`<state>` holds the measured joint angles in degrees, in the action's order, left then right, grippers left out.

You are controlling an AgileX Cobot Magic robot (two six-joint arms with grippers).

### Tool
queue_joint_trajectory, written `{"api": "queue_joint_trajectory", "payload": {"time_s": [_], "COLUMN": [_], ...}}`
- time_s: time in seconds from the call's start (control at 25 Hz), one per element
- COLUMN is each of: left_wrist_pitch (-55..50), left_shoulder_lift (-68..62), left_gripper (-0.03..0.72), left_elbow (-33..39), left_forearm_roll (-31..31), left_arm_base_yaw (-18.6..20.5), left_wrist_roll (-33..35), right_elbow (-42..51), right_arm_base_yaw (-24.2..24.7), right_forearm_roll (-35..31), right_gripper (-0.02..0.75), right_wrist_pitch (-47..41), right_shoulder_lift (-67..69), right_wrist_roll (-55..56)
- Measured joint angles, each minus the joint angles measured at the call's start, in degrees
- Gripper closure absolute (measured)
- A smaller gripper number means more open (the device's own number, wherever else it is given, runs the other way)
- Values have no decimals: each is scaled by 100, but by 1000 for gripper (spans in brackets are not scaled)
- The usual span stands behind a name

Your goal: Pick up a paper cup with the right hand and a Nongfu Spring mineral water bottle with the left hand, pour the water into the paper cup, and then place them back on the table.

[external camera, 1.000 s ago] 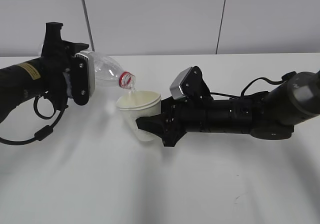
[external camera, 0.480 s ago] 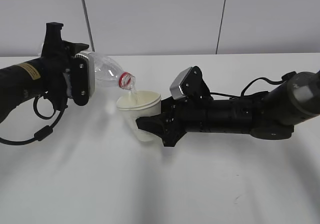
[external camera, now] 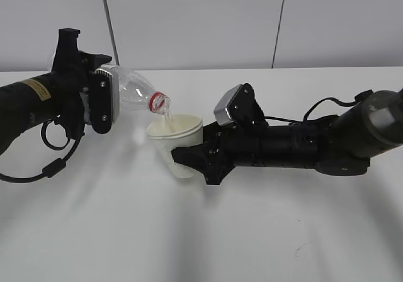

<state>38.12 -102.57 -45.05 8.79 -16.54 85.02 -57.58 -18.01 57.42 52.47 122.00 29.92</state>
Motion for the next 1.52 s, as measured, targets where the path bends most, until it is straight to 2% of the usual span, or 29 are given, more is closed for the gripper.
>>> {"api": "queue_joint_trajectory", "payload": {"time_s": [0.96,1.52], "left_wrist_pitch": [0,0], "left_shoulder_lift": [0,0], "left_gripper": [292,292], "left_elbow": [0,0], "left_forearm_roll": [-367,-1184], "left_arm_base_yaw": [0,-306], "left_wrist_roll": [13,13], "right_elbow": [0,0], "right_arm_base_yaw": [0,0], "right_forearm_roll": [-182,-328], "right_gripper": [328,328], "right_wrist_pitch": [43,43], "right_shoulder_lift": [0,0], "right_wrist_roll": [0,-69]}}
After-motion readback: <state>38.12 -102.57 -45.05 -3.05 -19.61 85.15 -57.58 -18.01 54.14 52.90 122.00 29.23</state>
